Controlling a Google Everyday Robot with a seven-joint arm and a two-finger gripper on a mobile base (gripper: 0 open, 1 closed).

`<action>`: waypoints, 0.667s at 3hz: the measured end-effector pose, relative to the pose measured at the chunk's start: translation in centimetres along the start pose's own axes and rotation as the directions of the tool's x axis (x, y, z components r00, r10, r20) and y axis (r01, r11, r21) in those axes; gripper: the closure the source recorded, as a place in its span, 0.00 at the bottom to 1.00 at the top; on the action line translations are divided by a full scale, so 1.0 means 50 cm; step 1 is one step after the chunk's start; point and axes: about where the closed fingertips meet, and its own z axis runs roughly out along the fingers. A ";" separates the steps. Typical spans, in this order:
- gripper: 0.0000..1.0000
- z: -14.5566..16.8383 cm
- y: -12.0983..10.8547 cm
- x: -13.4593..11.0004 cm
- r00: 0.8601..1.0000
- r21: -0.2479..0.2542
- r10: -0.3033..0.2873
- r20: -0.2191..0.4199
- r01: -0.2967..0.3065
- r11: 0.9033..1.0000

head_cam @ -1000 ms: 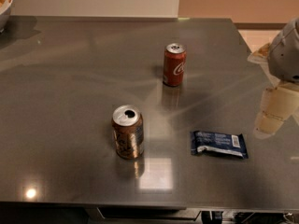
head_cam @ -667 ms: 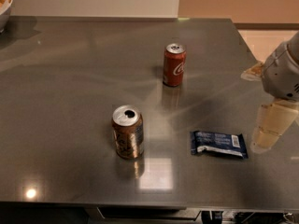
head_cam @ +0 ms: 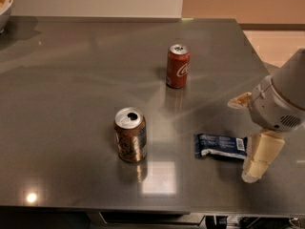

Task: Pick rxbar blueberry

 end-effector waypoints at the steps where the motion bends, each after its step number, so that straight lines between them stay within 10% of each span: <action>1: 0.00 0.041 0.015 -0.004 1.000 -0.048 -0.005 0.015 0.006 0.999; 2: 0.00 0.073 0.023 0.003 1.000 -0.081 0.005 0.015 -0.004 0.997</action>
Offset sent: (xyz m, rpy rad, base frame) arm -0.0121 0.0113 -0.0556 0.0296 0.1188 0.0182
